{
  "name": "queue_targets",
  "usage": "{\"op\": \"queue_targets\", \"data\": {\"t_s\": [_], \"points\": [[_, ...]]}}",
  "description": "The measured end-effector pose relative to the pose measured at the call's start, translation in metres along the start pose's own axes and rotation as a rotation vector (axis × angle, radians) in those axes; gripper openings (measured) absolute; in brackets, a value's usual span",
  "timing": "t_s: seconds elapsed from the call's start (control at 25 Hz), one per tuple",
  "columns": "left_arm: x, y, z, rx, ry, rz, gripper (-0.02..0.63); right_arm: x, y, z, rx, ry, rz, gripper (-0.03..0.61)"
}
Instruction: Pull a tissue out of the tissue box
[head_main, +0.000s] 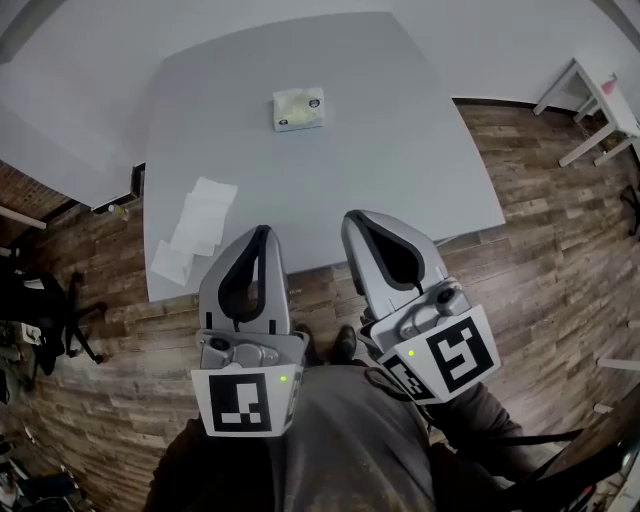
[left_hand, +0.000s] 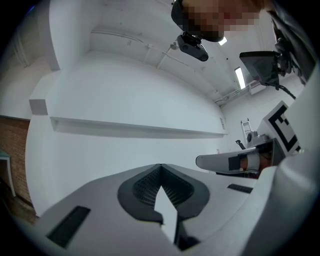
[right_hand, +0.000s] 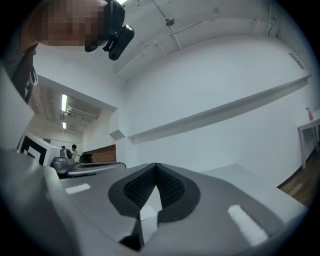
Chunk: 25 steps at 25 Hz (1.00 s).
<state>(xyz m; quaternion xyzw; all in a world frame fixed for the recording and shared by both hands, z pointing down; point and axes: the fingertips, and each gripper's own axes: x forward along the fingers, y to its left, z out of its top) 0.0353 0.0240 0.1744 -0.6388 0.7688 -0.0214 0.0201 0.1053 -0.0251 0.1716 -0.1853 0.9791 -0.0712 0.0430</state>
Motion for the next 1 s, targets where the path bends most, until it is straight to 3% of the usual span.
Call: {"op": "queue_targets", "data": {"t_s": [0.28,1.0], "points": [[-0.003,0.008,0.013,0.003,-0.055,0.019,-0.002,-0.002,0.008,0.003,-0.011,-0.013,-0.006,0.000],[-0.013,-0.006,0.007,0.005,-0.028,-0.027,-0.002,-0.018,0.016,0.001,-0.004,-0.009,-0.026,0.000]]}}
